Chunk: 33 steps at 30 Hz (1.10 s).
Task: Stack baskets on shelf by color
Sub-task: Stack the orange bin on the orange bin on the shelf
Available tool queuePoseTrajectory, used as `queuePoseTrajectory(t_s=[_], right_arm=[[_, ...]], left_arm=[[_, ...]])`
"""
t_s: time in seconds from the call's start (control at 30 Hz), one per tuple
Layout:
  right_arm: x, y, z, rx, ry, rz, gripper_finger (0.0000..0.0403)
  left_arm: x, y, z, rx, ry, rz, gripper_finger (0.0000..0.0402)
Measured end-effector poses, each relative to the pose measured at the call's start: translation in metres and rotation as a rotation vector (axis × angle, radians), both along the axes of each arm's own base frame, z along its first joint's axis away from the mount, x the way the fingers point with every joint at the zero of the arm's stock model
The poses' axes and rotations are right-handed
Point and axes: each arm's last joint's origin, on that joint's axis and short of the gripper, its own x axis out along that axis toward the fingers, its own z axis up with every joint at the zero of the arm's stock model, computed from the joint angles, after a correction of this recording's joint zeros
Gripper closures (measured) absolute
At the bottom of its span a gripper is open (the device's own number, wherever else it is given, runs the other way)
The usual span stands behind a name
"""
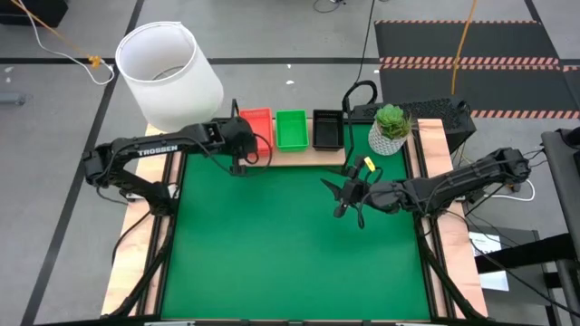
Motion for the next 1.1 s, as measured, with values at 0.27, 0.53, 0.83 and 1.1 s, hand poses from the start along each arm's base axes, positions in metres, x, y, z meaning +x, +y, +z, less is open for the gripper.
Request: queuePoseTrajectory(t_s=[0.27, 0.53, 0.83, 1.1], right_arm=[[0.000, 0.000, 0.000, 0.000, 0.000, 0.000, 0.0261], [0.000, 0.000, 0.000, 0.000, 0.000, 0.000, 0.0261], [0.000, 0.000, 0.000, -0.006, 0.004, 0.001, 0.0261], [0.000, 0.000, 0.000, -0.010, 0.006, 0.002, 0.0261]], left_arm=[[-0.004, 0.009, 0.000, 0.011, 0.006, 0.017, 0.0356], [-0.007, 0.015, 0.000, 0.024, 0.015, 0.032, 0.0353], [-0.007, 0.018, 0.002, 0.103, 0.029, 0.070, 0.0297], [-0.001, 0.008, 0.002, 0.102, 0.016, 0.048, 0.0242]])
